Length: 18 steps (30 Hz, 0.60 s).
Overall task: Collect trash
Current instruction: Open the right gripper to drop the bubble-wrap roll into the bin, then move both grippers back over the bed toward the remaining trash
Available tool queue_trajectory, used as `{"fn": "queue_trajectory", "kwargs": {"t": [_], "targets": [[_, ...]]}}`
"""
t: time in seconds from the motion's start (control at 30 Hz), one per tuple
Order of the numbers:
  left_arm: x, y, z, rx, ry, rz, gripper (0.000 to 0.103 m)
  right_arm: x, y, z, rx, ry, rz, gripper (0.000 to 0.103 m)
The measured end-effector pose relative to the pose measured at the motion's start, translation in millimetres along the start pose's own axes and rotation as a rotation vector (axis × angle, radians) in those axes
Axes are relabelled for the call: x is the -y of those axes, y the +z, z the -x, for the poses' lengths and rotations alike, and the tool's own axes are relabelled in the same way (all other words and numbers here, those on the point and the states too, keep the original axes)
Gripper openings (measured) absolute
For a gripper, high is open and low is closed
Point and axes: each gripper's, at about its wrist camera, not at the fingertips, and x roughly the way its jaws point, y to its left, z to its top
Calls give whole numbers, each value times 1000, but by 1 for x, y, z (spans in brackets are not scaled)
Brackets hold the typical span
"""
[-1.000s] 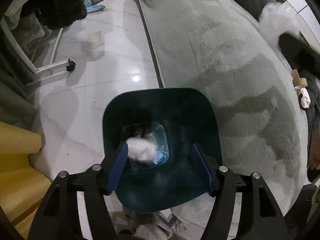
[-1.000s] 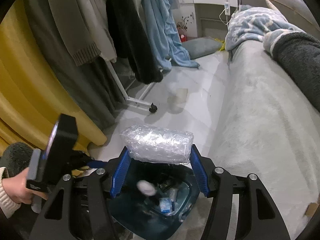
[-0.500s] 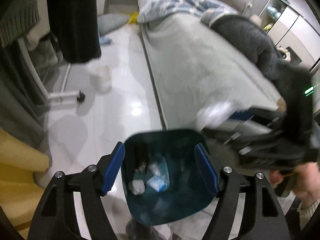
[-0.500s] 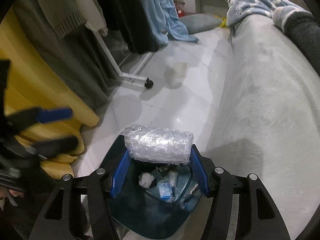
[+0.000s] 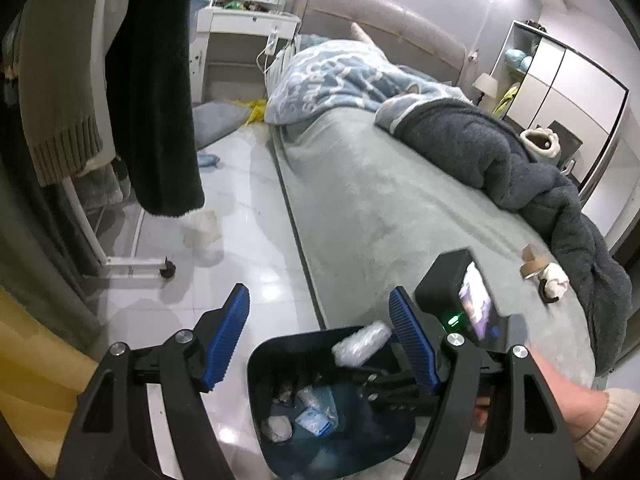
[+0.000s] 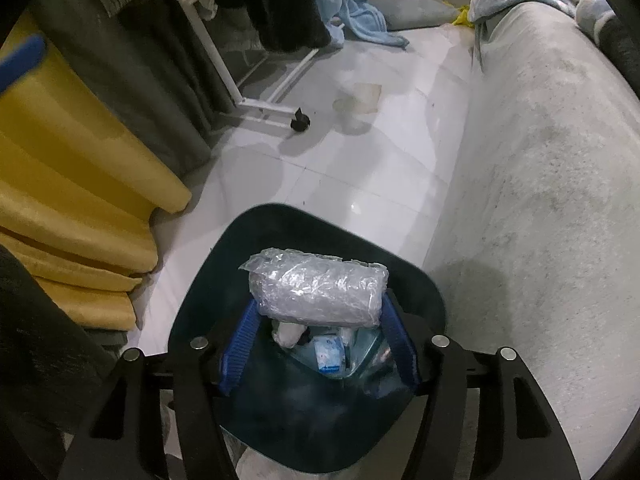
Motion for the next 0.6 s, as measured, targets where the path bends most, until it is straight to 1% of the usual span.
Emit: {"fn": "queue_trajectory", "kwargs": {"t": [0.2,0.27,0.4,0.6], "targets": [[13,8,16,57,2,-33,75,1,-5,-6,-26,-17,2,81],[20,11,22,80,-4,-46,75,1,-5,-2,-24,-19,-3,82],[34,15,31,116,-5,-83,75,-3,-4,19,23,-8,-17,85],[50,14,32,125,-18,-126,75,2,-4,61,127,-17,-21,85]]}}
